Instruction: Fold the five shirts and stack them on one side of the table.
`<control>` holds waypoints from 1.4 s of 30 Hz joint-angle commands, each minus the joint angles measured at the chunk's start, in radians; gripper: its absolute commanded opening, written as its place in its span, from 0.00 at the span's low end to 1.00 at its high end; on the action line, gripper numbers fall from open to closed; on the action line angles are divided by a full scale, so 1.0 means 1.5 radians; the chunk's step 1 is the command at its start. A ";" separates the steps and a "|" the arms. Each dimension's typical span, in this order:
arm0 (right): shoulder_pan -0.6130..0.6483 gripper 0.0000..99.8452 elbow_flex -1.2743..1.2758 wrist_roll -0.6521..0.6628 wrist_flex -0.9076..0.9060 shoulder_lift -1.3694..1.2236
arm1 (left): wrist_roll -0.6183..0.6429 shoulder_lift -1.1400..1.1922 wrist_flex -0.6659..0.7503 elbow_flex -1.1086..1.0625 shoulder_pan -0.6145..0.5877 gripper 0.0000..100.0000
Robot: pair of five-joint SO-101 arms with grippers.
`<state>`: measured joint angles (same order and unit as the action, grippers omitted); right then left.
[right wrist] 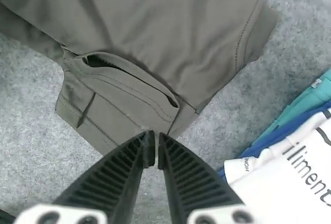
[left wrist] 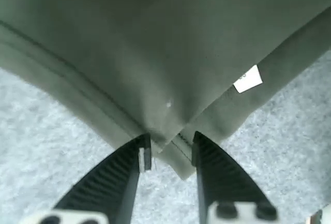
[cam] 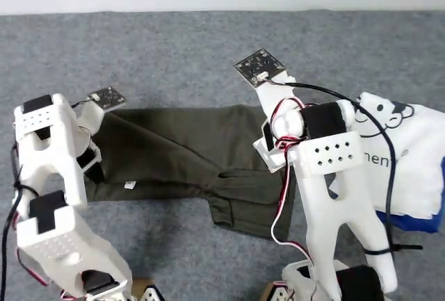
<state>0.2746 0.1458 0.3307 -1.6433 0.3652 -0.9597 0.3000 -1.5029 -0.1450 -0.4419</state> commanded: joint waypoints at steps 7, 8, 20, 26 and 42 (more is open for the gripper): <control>-0.083 0.03 -0.004 -0.002 -0.009 0.005 | -0.015 0.020 0.065 0.015 -0.009 0.08; -0.083 0.03 -0.004 -0.002 -0.009 0.005 | -0.016 0.021 0.069 0.015 -0.008 0.05; -0.083 0.03 -0.007 -0.002 -0.028 0.007 | -0.018 0.010 0.015 0.019 0.016 0.00; -0.083 0.03 -0.008 -0.002 -0.035 0.008 | -0.018 -0.048 -0.017 0.025 0.021 0.02; -0.084 0.03 -0.008 -0.003 -0.036 0.008 | -0.028 0.012 0.075 0.004 -0.007 0.13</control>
<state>0.1596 0.1458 0.3307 -1.6863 0.3652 -0.9889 0.3076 -1.4246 -0.1496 -0.4342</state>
